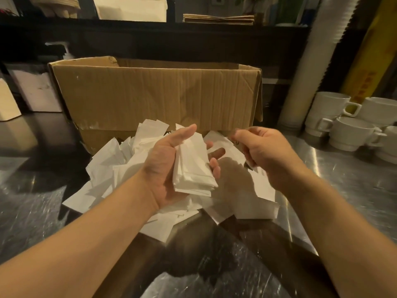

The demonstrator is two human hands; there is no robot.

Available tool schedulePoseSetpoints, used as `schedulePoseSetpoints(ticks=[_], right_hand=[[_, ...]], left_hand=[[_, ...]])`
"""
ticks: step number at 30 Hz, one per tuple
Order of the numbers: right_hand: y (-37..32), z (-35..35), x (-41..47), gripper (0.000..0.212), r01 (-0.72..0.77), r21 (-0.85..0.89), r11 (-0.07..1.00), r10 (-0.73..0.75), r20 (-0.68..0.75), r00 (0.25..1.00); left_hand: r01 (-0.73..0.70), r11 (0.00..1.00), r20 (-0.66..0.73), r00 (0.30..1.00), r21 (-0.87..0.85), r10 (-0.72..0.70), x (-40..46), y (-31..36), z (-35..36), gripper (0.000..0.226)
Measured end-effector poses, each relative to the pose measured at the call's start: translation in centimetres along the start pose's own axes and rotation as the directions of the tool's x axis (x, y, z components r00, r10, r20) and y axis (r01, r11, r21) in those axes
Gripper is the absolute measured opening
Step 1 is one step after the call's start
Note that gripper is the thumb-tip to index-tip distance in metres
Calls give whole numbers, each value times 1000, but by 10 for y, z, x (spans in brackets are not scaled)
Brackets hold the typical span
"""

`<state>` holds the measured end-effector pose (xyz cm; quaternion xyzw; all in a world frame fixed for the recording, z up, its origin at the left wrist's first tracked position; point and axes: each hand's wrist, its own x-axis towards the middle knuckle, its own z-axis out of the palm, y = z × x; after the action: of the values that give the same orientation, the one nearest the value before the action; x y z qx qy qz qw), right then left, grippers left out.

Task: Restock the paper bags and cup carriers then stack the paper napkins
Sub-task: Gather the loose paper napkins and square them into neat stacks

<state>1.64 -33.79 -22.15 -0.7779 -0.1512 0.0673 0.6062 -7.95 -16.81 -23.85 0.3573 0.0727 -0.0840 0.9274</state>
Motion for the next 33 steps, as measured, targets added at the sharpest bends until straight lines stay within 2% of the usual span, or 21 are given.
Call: schedulePoseSetpoints(ticks=[2, 4, 6, 8, 10, 12, 14, 17, 20, 23, 26, 27, 29, 31, 32, 33], right_hand=[[4, -10, 12, 17, 9, -146, 989, -21, -84, 996], [9, -18, 22, 18, -30, -347, 937, 1, -82, 997], [14, -25, 28, 20, -43, -597, 801, 58, 6, 998], [13, -28, 25, 19, 5, -741, 671, 128, 122, 984], [9, -31, 21, 15, 64, -730, 680, 162, 235, 958], [1, -38, 12, 8, 121, -642, 757, 157, 358, 920], [-5, -45, 2, 21, 177, -583, 793, 171, 492, 853], [-4, -48, -6, 30, 245, -670, 701, 302, 590, 749], [3, -42, -3, 18, 291, -738, 609, 355, 581, 733], [3, -42, -2, 10, 318, -665, 676, 264, 622, 738], [2, -46, -1, 11, 307, -468, 829, 121, 686, 718], [1, -47, -2, 9, 288, -364, 886, 78, 728, 681], [-3, -48, -5, 6, 169, -75, 983, -31, 834, 550], [-8, -47, -12, 7, -8, 185, 983, -161, 871, 464], [-9, -44, -14, 8, -36, 266, 963, -219, 855, 471], [-9, -39, -15, 8, -10, 309, 951, -260, 818, 514]], left_hand=[[27, 1000, 13, 1000, 13, -27, 0, 1, -1, 54], [40, 999, 7, 999, 31, -41, 0, 1, -1, 50], [51, 998, 1, 999, 22, -51, 1, 1, -2, 49], [53, 998, -9, 999, 22, -52, 2, 1, -3, 49], [48, 998, -15, 999, 37, -48, 3, 2, -5, 48], [49, 998, -13, 999, 45, -48, 4, 2, -6, 47], [50, 998, -15, 999, 44, -49, 4, 1, -6, 45], [47, 998, -36, 998, 49, -45, 4, 0, -3, 42], [46, 998, -45, 998, 51, -43, 4, -1, -2, 43], [53, 997, -42, 998, 56, -50, 4, 0, -4, 44], [34, 996, -34, 999, 78, -31, 5, 0, -4, 50], [27, 996, -35, 999, 86, -24, 6, 0, -4, 53], [14, 995, -44, 999, 101, -10, 5, 0, -3, 54], [17, 994, -27, 1000, 110, -14, 5, 1, -4, 53], [27, 992, -4, 1000, 122, -27, 6, 1, -5, 53], [34, 989, 16, 999, 145, -37, 5, 1, -5, 51]])
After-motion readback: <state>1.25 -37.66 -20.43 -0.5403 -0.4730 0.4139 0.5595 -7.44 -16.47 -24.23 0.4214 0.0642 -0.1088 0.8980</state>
